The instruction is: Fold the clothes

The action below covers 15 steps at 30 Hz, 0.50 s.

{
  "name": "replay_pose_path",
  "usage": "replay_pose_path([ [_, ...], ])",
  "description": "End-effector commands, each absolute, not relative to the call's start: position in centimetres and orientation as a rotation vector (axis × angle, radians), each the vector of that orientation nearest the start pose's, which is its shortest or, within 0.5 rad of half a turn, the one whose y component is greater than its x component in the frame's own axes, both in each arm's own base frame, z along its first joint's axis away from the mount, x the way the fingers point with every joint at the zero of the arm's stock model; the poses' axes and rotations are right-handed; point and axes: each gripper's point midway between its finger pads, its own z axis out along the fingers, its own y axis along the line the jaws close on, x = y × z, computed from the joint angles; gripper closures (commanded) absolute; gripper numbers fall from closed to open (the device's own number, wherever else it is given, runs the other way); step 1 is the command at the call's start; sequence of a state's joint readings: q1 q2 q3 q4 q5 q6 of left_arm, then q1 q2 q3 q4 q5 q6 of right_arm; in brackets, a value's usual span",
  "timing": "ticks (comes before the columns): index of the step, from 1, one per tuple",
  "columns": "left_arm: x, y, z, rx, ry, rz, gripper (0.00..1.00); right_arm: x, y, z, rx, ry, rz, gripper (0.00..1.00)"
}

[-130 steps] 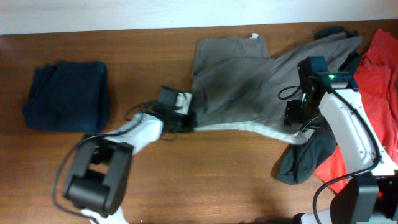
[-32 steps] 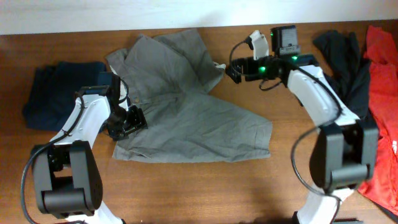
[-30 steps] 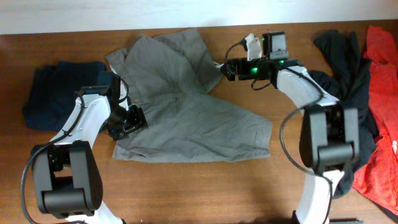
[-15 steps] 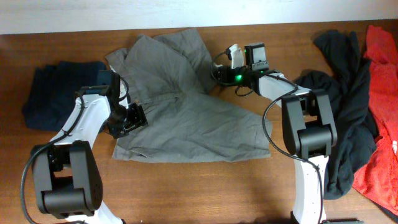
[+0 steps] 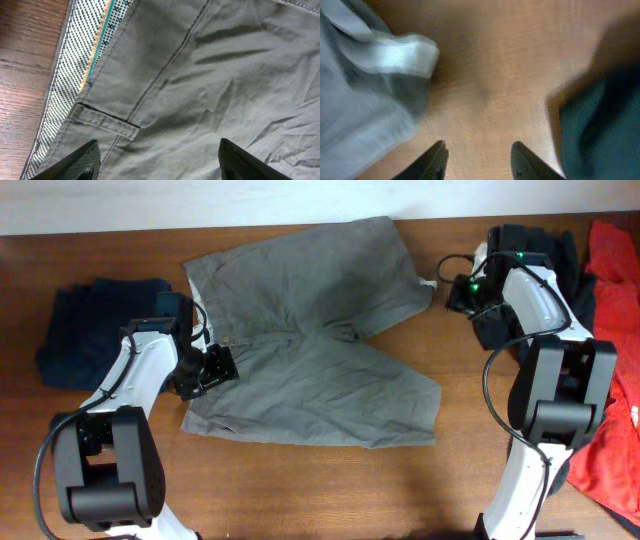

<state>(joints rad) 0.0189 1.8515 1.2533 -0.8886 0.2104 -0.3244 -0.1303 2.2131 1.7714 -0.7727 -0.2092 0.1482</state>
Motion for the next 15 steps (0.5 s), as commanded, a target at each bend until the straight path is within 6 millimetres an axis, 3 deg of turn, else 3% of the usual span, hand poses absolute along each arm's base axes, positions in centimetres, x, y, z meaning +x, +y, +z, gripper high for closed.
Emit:
replay_pose_path([
  [1,35.7,-3.2,4.6,-0.470,2.997,-0.354,0.25,55.1,-1.6,7.7,0.183,2.557,0.399,0.45],
  [5,35.7,-3.2,4.6,-0.471,2.997,-0.355,0.25,56.7,1.0,6.3,0.108,2.513,0.495,0.41],
  [8,35.7,-3.2,4.6,-0.471,2.998,-0.356,0.25,56.5,3.1,3.2,0.075,2.562,0.512,0.37],
  [10,35.7,-3.2,4.6,-0.471,2.999,-0.361,0.25,56.3,3.2,1.2,0.083,2.595,0.500,0.37],
  [11,35.7,-3.3,4.6,-0.470,3.000,-0.361,0.25,56.1,2.2,-0.1,0.117,2.630,0.425,0.59],
  [12,35.6,-3.3,4.6,-0.471,3.001,-0.361,0.25,55.4,0.6,-0.8,0.215,2.670,0.327,0.96],
  [15,35.6,-3.3,4.6,-0.470,3.001,-0.360,0.25,52.4,-3.6,-0.2,0.415,2.765,0.147,0.96],
])
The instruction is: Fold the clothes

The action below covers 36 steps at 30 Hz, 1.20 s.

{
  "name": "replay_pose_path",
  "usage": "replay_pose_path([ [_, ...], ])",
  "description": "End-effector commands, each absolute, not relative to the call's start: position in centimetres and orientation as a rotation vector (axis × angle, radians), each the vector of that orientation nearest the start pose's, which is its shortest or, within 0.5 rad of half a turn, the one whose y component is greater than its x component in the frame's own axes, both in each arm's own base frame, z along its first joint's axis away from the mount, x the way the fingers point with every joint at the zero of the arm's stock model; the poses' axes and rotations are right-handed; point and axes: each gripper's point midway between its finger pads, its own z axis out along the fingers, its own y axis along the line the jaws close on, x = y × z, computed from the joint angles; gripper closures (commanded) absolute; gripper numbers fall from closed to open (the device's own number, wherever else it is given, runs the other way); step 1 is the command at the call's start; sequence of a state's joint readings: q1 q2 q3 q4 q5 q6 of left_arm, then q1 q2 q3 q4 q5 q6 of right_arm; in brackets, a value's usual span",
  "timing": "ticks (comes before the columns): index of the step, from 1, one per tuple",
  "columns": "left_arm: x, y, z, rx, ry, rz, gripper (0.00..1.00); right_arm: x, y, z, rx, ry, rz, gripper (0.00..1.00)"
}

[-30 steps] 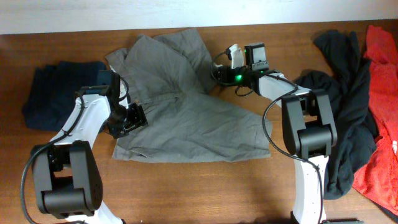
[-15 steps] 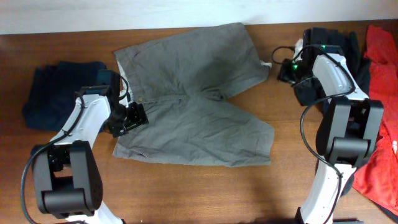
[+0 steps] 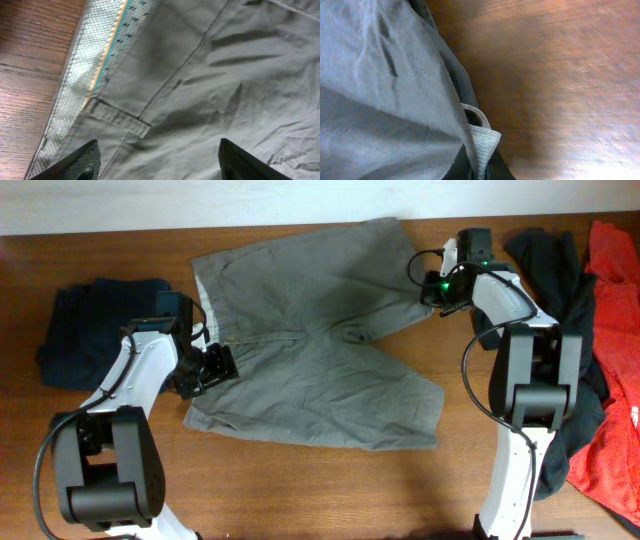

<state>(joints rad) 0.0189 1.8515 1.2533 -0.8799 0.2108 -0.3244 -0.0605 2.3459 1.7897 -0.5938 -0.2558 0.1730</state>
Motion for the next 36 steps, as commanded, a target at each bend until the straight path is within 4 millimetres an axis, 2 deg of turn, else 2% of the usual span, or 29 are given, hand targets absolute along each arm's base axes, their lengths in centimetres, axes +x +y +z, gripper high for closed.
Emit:
replay_pose_path([
  [1,35.6,-3.3,4.6,-0.470,3.001,-0.360,0.25,51.2,-5.6,0.3,0.481,2.790,0.037,0.96],
  [2,35.6,-3.3,4.6,-0.470,3.001,-0.360,0.25,50.3,-6.8,0.8,0.508,2.807,-0.008,0.96],
  [4,35.6,-3.3,4.6,-0.471,3.002,-0.361,0.25,49.0,-6.9,0.9,0.522,2.851,-0.012,0.90],
  [6,35.6,-3.3,4.6,-0.471,3.002,-0.360,0.25,47.9,-6.5,0.6,0.524,2.899,-0.004,0.73],
  [8,35.6,-3.3,4.6,-0.470,3.004,-0.360,0.25,47.7,-6.5,1.6,0.514,2.906,-0.006,0.66],
  [10,35.6,-3.2,4.6,-0.471,3.003,-0.359,0.25,48.4,-7.1,5.1,0.515,2.838,-0.017,0.62],
  [12,35.2,-3.0,4.5,-0.449,3.019,-0.340,0.25,49.2,-8.2,11.3,0.511,2.702,-0.032,0.45],
  [13,34.8,-2.5,4.4,-0.457,3.039,-0.291,0.25,49.0,-8.2,13.8,0.492,2.658,-0.032,0.42],
  [14,34.2,-1.9,4.2,-0.464,3.059,-0.229,0.25,48.7,-8.2,14.8,0.473,2.646,-0.035,0.42],
  [15,33.4,-0.5,4.1,-0.475,3.088,-0.098,0.24,47.4,-8.0,17.4,0.444,2.629,-0.041,0.42],
  [17,32.4,0.8,4.0,-0.482,3.116,0.033,0.25,45.4,-7.6,18.9,0.447,2.654,-0.040,0.42],
  [18,31.9,1.2,4.1,-0.501,3.130,0.076,0.25,44.1,-7.4,19.2,0.451,2.688,-0.042,0.42],
  [21,30.6,0.8,3.5,-0.549,3.169,0.050,0.24,38.8,-6.5,18.3,0.484,2.890,-0.046,0.43],
  [23,30.6,-0.2,2.6,-0.550,3.166,-0.047,0.24,37.2,-6.2,18.0,0.516,2.949,-0.046,0.43],
  [27,30.1,-1.6,0.7,-0.550,3.158,-0.176,0.25,35.9,-4.8,18.0,0.520,3.006,0.057,0.43],
  [28,29.9,-2.0,0.5,-0.552,3.161,-0.216,0.29,35.6,-4.7,18.1,0.522,3.015,0.065,0.43],
  [29,29.7,-2.4,0.3,-0.552,3.162,-0.250,0.38,35.1,-4.6,18.3,0.531,3.027,0.065,0.43],
  [32,29.8,-2.7,0.3,-0.539,3.159,-0.281,0.70,33.7,-4.4,18.7,0.550,3.062,0.065,0.43],
  [36,30.0,-3.1,0.4,-0.484,3.159,-0.321,0.98,32.5,-4.2,19.5,0.575,3.075,0.067,0.42],
])
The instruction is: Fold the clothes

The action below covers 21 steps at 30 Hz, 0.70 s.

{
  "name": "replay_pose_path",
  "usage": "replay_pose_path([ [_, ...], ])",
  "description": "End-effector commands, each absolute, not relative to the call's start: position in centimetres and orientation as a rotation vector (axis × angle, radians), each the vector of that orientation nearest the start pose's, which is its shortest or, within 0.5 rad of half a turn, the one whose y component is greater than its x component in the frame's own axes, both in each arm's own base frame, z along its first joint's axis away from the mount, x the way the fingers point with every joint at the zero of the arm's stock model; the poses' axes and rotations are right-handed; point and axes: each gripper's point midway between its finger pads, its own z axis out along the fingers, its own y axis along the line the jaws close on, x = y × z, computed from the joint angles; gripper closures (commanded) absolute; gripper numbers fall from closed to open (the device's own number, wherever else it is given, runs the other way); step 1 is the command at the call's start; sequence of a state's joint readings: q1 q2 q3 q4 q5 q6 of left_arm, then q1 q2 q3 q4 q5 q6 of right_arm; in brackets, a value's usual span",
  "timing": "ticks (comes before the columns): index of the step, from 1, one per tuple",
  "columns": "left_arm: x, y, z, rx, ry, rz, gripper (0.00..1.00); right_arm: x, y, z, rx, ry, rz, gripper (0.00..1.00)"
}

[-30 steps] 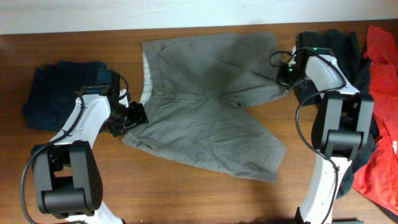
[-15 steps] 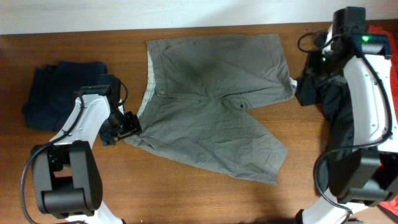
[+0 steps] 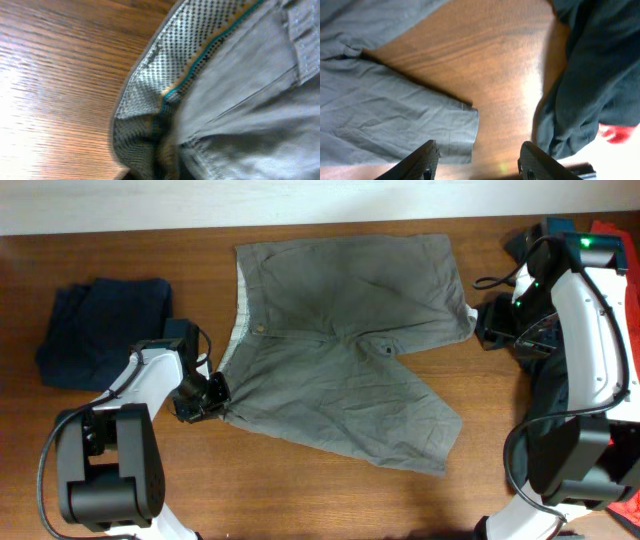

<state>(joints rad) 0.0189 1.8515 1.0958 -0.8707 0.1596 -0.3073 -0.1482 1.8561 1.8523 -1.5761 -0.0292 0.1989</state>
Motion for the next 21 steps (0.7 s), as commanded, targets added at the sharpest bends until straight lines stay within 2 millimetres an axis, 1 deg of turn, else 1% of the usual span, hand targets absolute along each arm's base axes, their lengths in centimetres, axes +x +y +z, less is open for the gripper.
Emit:
replay_pose_path([
  [1,30.0,-3.4,0.5,-0.454,3.159,-0.351,1.00,31.9,-4.0,19.7,0.578,3.088,0.073,0.42],
  [3,30.2,-4.3,1.2,-0.403,3.141,-0.445,1.00,30.8,-3.2,20.1,0.583,3.116,0.138,0.42],
  [5,30.4,-4.8,2.2,-0.394,3.114,-0.491,1.00,29.8,-2.4,20.3,0.581,3.128,0.190,0.41],
  [6,30.7,-4.9,3.2,-0.381,3.078,-0.502,1.00,29.3,-1.9,20.1,0.572,3.133,0.224,0.41],
  [7,31.0,-4.9,4.0,-0.370,3.050,-0.502,1.00,28.7,-1.3,19.9,0.527,3.145,0.247,0.41],
  [9,31.3,-4.9,5.2,-0.356,3.010,-0.503,1.00,27.7,-0.5,19.3,0.481,3.165,0.245,0.41],
  [10,31.5,-4.9,6.2,-0.345,2.977,-0.502,1.00,27.0,0.5,18.6,0.424,3.178,0.243,0.40],
  [12,31.8,-4.9,7.5,-0.328,2.930,-0.501,1.00,25.6,2.5,17.2,0.324,3.196,0.237,0.40],
  [13,32.2,-4.9,8.2,-0.316,2.896,-0.502,1.00,24.5,3.9,16.1,0.277,3.206,0.232,0.40],
  [14,32.5,-4.9,8.5,-0.309,2.877,-0.502,1.00,23.8,4.8,15.4,0.254,3.213,0.228,0.40],
  [15,32.8,-4.9,8.7,-0.304,2.861,-0.501,1.00,22.8,5.8,14.1,0.263,3.222,0.208,0.40],
  [16,32.8,-4.9,8.8,-0.310,2.857,-0.502,1.00,21.8,6.5,12.7,0.314,3.227,0.171,0.40],
  [17,32.8,-4.9,8.8,-0.320,2.859,-0.504,1.00,20.9,7.0,11.4,0.365,3.228,0.137,0.40],
  [18,32.7,-4.9,8.7,-0.325,2.861,-0.505,1.00,19.8,7.6,9.5,0.397,3.240,0.129,0.40],
  [20,32.7,-4.9,8.7,-0.325,2.861,-0.505,1.00,18.7,8.0,8.1,0.357,3.265,0.119,0.40],
  [21,32.7,-4.9,8.7,-0.325,2.861,-0.505,1.00,17.6,8.4,7.2,0.311,3.295,0.107,0.40],
])
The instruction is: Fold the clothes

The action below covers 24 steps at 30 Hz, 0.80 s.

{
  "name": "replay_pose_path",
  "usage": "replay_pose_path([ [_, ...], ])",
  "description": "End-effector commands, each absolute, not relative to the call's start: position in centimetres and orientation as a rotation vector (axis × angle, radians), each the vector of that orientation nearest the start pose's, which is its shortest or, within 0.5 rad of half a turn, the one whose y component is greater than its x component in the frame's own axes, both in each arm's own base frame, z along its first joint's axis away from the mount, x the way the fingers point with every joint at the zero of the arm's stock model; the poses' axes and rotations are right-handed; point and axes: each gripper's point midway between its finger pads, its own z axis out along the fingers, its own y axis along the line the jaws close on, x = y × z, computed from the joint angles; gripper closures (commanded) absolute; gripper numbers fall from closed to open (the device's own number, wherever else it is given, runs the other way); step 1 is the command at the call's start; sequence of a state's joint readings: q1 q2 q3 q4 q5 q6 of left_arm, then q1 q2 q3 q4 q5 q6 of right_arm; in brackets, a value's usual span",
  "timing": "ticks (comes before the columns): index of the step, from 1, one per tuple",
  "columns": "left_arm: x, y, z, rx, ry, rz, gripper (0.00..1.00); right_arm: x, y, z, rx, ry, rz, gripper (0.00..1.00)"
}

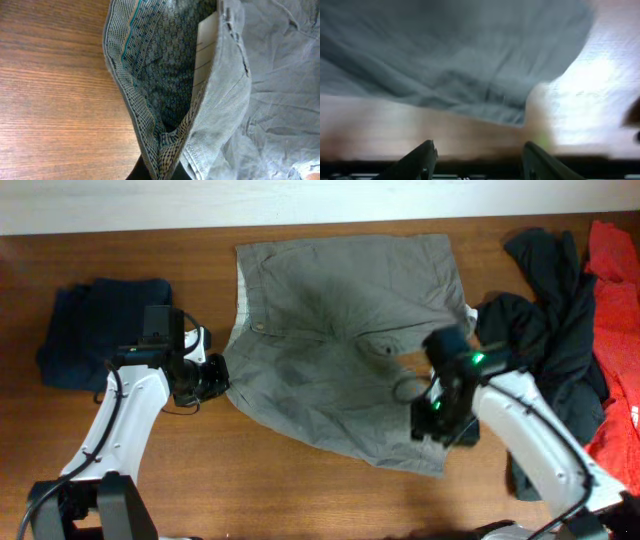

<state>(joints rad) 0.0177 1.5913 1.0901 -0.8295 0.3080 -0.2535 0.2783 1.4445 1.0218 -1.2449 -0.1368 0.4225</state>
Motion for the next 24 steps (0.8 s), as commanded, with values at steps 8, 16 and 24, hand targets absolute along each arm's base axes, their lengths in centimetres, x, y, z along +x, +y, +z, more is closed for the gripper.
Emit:
replay_pose_path([
  [8,32.6,-4.9,8.7,-0.326,2.865,-0.505,0.99,15.9,9.0,4.7,0.083,3.299,-0.029,0.31],
  [16,32.7,-4.9,8.7,-0.326,2.865,-0.504,0.98,15.5,8.5,1.9,0.034,3.286,-0.030,0.17],
  [24,32.6,-4.9,8.7,-0.326,2.865,-0.504,0.97,15.2,8.8,1.9,0.043,3.303,0.001,0.15],
])
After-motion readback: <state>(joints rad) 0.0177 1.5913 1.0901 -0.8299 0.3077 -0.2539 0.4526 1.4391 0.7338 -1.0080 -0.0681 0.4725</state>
